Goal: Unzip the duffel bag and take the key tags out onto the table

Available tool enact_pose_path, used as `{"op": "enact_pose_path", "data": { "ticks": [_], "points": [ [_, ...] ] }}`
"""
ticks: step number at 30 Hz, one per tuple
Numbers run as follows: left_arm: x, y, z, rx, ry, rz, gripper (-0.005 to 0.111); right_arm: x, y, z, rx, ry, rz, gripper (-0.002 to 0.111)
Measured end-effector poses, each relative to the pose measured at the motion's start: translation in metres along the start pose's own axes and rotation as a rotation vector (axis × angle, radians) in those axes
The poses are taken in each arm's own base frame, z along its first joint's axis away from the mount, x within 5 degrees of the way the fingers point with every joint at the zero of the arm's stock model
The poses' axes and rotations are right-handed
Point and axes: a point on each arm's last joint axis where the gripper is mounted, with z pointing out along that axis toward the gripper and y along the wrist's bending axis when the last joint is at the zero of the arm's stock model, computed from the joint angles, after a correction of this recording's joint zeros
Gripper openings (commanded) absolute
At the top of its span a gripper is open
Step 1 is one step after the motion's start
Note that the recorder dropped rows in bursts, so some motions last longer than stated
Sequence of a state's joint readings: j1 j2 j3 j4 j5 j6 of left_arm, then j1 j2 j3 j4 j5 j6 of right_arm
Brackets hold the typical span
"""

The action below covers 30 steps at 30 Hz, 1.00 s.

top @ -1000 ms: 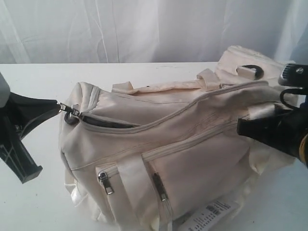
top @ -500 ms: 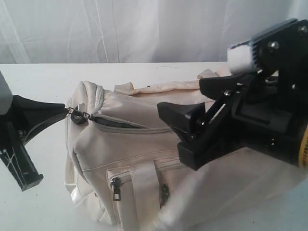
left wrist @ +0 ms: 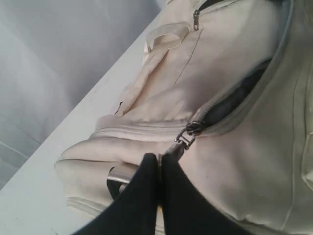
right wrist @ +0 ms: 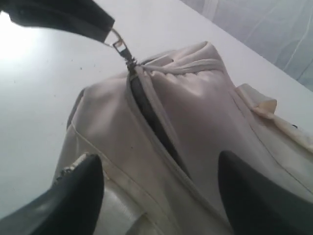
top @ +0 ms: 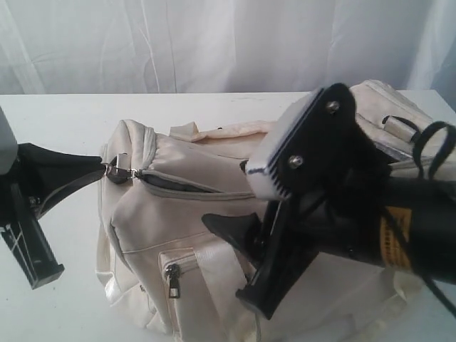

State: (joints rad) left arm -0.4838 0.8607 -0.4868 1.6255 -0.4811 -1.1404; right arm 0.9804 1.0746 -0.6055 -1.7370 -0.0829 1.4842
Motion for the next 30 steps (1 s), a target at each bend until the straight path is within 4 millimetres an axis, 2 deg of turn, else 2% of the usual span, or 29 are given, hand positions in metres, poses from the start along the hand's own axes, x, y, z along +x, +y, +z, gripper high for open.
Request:
{"op": "enact_pose_path", "data": {
  "ticks": [5, 13, 16, 17, 18, 19, 21, 25, 30],
  "points": [
    [-0.001, -0.001, 0.0, 0.014, -0.009, 0.014, 0.0, 0.004, 0.0, 0.026, -0.031, 0.067, -0.067, 0.062],
    [-0.001, -0.001, 0.0, 0.014, -0.009, 0.021, 0.0, -0.02, -0.007, 0.062, -0.052, 0.058, -0.077, 0.061],
    [-0.001, -0.001, 0.0, 0.014, -0.009, 0.021, 0.0, -0.023, -0.007, 0.075, -0.061, 0.066, -0.081, 0.047],
    [-0.001, -0.001, 0.0, 0.013, -0.01, 0.017, 0.0, -0.023, -0.005, 0.079, -0.069, 0.073, -0.083, 0.031],
    [-0.001, -0.001, 0.0, 0.013, -0.01, 0.027, 0.0, -0.02, -0.002, 0.087, -0.085, 0.088, -0.085, 0.024],
    [-0.001, -0.001, 0.0, 0.01, -0.008, 0.035, 0.0, -0.02, 0.0, 0.089, -0.091, 0.093, -0.087, 0.01],
    [0.0, 0.003, 0.0, -0.022, 0.007, 0.042, 0.0, -0.018, 0.006, 0.093, -0.113, 0.099, -0.125, 0.0],
    [-0.009, 0.012, 0.001, -0.076, 0.005, 0.043, 0.0, -0.025, 0.014, 0.089, -0.132, 0.072, -0.172, 0.0],
    [-0.009, 0.02, 0.024, -0.05, 0.058, 0.024, 0.0, -0.03, 0.013, 0.084, -0.129, 0.05, -0.174, 0.0]
  ]
}}
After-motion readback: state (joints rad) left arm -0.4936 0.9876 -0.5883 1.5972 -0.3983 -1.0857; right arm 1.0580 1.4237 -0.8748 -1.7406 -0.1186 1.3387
